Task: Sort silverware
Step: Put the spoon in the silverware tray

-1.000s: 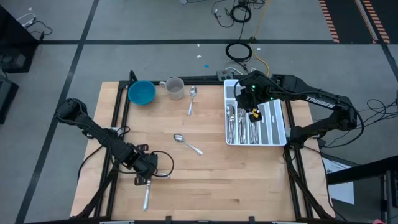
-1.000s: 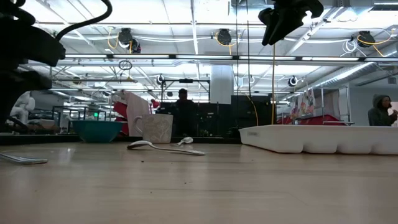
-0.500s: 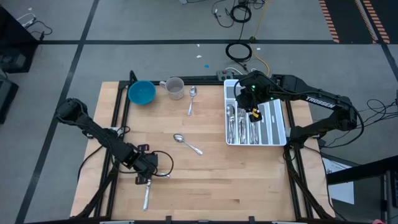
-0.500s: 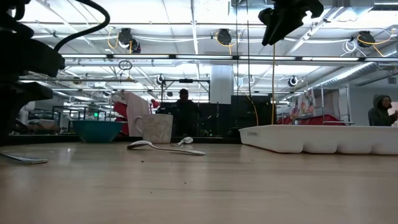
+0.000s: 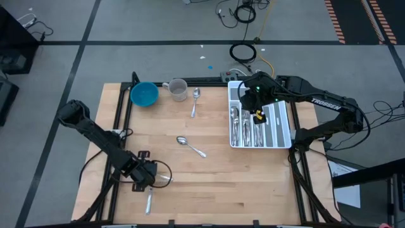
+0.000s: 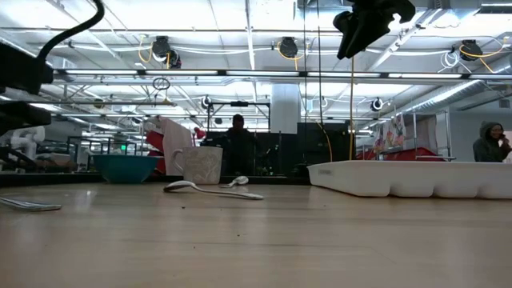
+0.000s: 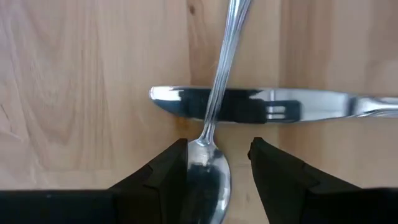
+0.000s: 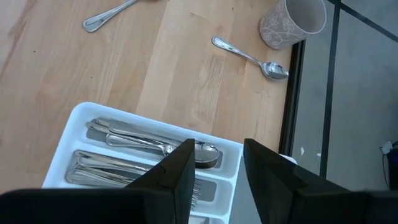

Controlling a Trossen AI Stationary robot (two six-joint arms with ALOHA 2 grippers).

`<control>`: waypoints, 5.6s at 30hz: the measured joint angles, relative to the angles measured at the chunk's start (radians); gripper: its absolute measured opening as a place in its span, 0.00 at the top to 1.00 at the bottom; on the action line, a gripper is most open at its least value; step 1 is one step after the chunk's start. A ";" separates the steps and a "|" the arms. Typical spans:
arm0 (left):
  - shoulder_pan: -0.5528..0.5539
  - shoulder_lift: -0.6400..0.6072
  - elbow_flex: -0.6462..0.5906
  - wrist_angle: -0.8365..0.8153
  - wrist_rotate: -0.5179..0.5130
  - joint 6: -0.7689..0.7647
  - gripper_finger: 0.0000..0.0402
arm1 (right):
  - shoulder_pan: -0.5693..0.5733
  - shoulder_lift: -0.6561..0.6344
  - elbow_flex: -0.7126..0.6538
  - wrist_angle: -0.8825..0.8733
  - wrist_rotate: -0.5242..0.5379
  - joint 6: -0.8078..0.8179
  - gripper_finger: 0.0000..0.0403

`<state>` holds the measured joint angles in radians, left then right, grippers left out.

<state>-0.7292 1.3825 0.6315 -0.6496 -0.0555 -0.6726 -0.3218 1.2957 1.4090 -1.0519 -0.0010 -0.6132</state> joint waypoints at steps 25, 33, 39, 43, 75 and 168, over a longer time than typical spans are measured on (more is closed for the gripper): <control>-0.008 0.114 0.031 0.009 -0.069 -0.012 0.97 | 0.000 0.000 0.000 -0.001 0.000 0.052 0.68; -0.006 0.125 0.102 -0.098 -0.100 -0.152 0.99 | 0.000 0.000 0.000 -0.001 0.000 0.053 0.68; 0.000 0.127 0.215 -0.222 -0.105 -0.165 1.00 | 0.000 0.000 0.000 -0.002 0.000 0.052 0.68; 0.014 0.126 0.311 -0.314 -0.149 -0.160 1.00 | 0.000 0.000 0.000 -0.021 0.000 0.052 0.68; 0.943 0.300 0.482 0.756 -0.210 2.087 1.00 | -0.060 -0.234 0.000 -0.172 0.166 0.184 0.68; 0.850 0.903 0.858 0.844 -0.206 1.988 0.83 | -0.058 -0.253 0.000 -0.172 0.100 0.271 0.68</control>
<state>0.1211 2.2859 1.4893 0.1940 -0.2612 1.3152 -0.3798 1.0431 1.4086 -1.2236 0.0994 -0.3421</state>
